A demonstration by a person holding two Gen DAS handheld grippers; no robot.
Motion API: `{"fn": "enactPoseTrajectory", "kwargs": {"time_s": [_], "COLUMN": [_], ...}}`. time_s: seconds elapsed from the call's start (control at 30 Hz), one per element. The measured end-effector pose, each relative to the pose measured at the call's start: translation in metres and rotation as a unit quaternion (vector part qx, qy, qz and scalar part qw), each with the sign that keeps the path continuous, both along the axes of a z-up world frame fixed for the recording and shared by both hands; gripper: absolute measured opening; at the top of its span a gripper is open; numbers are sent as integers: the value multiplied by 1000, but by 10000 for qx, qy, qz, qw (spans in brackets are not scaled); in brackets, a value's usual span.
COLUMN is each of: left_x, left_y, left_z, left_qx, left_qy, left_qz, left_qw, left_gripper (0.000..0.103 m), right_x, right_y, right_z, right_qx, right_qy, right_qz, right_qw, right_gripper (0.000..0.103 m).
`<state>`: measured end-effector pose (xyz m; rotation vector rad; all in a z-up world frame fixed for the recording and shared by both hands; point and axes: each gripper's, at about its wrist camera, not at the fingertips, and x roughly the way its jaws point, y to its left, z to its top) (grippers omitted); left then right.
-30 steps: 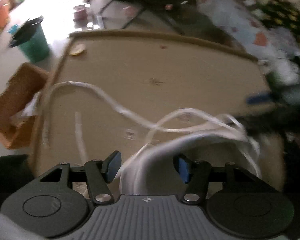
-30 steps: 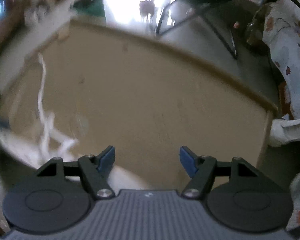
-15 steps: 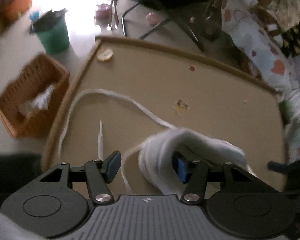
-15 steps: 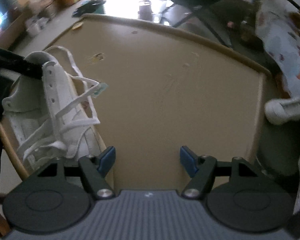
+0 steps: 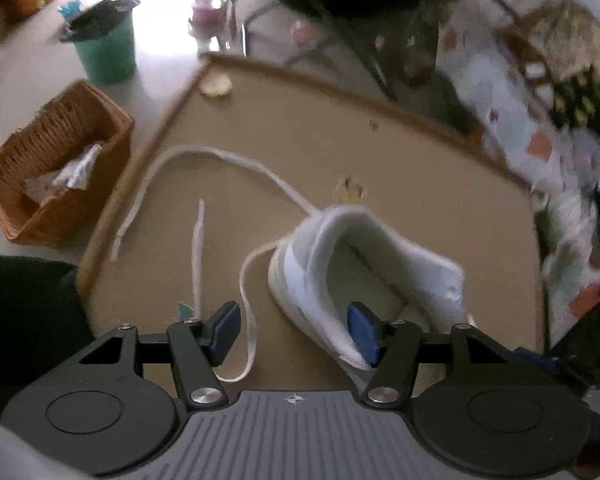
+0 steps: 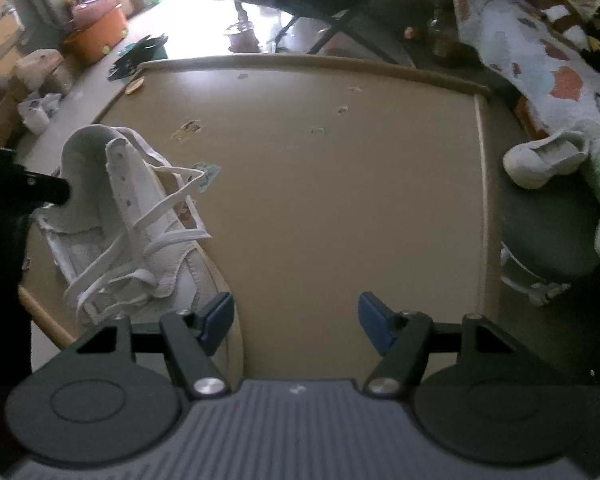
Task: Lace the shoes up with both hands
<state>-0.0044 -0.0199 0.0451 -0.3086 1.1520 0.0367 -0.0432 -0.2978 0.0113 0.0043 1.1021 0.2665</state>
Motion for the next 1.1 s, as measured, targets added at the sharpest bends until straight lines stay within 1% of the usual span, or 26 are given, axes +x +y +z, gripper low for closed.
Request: {"fn": "enactPoseTrajectory", "kwargs": {"time_s": [0.07, 0.13, 0.2, 0.3, 0.37, 0.43, 0.47, 0.5, 0.53, 0.57, 0.63, 0.67, 0.7, 0.73, 0.77, 0.8, 0.83, 0.93, 0.97, 1.0, 1.07, 1.1], "left_x": [11, 21, 32, 46, 47, 46, 43, 40, 35, 31, 21, 16, 12, 9, 5, 2, 0, -4, -4, -6, -8, -9], "left_y": [-2, -4, -4, 0, 4, 10, 14, 18, 21, 23, 26, 25, 25, 24, 22, 21, 21, 20, 19, 19, 20, 21], "left_z": [-12, -19, -24, -29, -28, -26, -25, -24, -25, -26, -28, -29, -31, -33, -34, -35, -36, -38, -39, -39, -40, -41], "left_qx": [37, 62, 84, 119, 118, 107, 0, -110, -237, -363, -557, -611, -653, -667, -682, -690, -663, -617, -622, -636, -669, -681], "left_qy": [90, 4, -177, -119, -117, -102, -78, -53, -25, 3, 40, 38, 21, -14, -48, -86, -143, -257, -287, -315, -384, -420], "left_qz": [-12, -29, 12, 61, 102, 148, 184, 220, 251, 282, 334, 372, 397, 389, 381, 369, 341, 232, 216, 215, 213, 203], "left_qw": [10000, 10000, 9998, 9998, 9998, 9998, 9998, 9997, 9994, 9989, 9979, 9974, 9971, 9970, 9969, 9969, 9971, 9975, 9974, 9972, 9968, 9966], "left_gripper": [61, 61, 61, 61, 61, 61, 61, 61, 61, 61, 61, 61, 61, 61, 61, 61, 61, 61, 61, 61, 61, 61], "right_x": [-5, -10, -15, -16, -15, -13, -12, -11, -9, -7, -4, -3, -1, 0, 1, 1, 1, -1, 0, 2, 4, 5], "right_y": [7, 14, 22, 31, 27, 14, 5, -4, -14, -24, -38, -41, -41, -40, -39, -37, -36, -31, -29, -26, -21, -20], "right_z": [0, -1, -2, -5, -5, -3, -2, -3, -5, -10, -21, -27, -33, -39, -44, -48, -52, -58, -59, -57, -52, -49], "right_qx": [6, 100, 295, 561, 699, 918, 1042, 1206, 1499, 1893, 2696, 2989, 3130, 3270, 3356, 3418, 3547, 3918, 3988, 3984, 3899, 3847], "right_qy": [4, 38, 60, 128, 172, 218, 243, 281, 374, 513, 857, 1021, 1155, 1289, 1402, 1477, 1542, 1685, 1709, 1708, 1632, 1577], "right_qz": [12, 112, 200, 240, 42, -396, -652, -935, -1245, -1536, -1985, -2131, -2210, -2288, -2347, -2381, -2421, -2553, -2580, -2580, -2552, -2550], "right_qw": [10000, 9999, 9993, 9981, 9974, 9948, 9921, 9879, 9801, 9685, 9384, 9246, 9164, 9078, 9015, 8970, 8898, 8677, 8632, 8634, 8696, 8730], "right_gripper": [69, 68, 68, 69, 69, 69, 69, 69, 69, 69, 68, 67, 64, 58, 55, 46, 40, 38, 38, 37, 35, 28]}}
